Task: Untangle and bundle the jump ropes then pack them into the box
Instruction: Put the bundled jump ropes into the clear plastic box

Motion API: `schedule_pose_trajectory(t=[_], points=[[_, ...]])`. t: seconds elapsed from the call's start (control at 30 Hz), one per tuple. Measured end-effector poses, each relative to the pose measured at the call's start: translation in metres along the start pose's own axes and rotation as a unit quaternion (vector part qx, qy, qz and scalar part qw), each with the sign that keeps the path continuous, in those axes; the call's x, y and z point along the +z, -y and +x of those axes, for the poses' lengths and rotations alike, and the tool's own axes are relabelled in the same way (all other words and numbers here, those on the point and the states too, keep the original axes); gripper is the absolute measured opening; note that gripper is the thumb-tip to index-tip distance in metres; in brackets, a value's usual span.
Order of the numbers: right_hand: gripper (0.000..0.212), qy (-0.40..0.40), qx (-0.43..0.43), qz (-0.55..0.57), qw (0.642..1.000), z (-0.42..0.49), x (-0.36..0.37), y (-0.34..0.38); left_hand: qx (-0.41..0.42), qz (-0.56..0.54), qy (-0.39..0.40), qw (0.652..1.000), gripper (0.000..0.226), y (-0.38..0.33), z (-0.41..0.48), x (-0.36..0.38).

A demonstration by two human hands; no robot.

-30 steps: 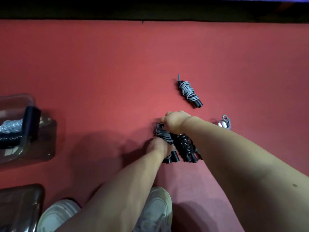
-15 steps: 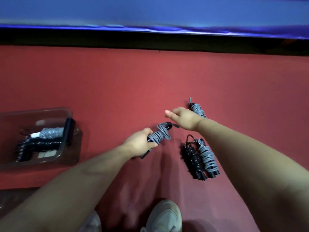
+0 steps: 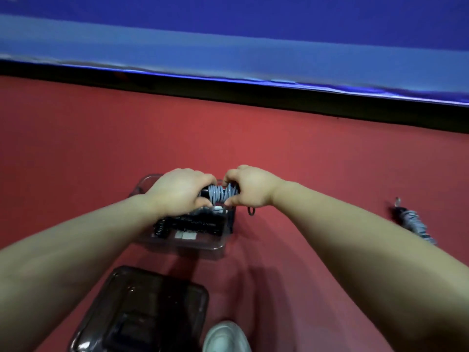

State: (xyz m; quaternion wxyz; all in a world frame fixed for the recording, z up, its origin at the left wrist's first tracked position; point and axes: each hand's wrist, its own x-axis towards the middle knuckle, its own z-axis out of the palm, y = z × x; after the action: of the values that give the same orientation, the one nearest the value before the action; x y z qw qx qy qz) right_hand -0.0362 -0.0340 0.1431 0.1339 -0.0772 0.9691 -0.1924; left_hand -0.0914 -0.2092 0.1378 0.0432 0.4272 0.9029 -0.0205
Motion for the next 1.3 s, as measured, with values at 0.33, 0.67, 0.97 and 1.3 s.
schedule_pose_trajectory(t=[0.33,0.67,0.97,1.3], points=[[0.049,0.09,0.022,-0.003,0.996,0.09,0.078,0.037,-0.088,-0.194,0.15,0.966,0.043,0.103,-0.021,0.07],[0.052,0.148,0.045,-0.063,0.986,0.118,0.134,0.036,-0.087,-0.129,0.312,0.937,0.023,0.104,0.014,0.128],[0.056,0.155,0.023,-0.054,0.986,0.11,0.156,0.035,-0.027,-0.032,0.264,0.964,0.023,0.108,0.009,0.129],[0.097,0.131,0.027,-0.198,0.971,0.099,0.129,0.04,-0.063,0.078,0.27,0.958,0.1,0.101,-0.011,0.102]])
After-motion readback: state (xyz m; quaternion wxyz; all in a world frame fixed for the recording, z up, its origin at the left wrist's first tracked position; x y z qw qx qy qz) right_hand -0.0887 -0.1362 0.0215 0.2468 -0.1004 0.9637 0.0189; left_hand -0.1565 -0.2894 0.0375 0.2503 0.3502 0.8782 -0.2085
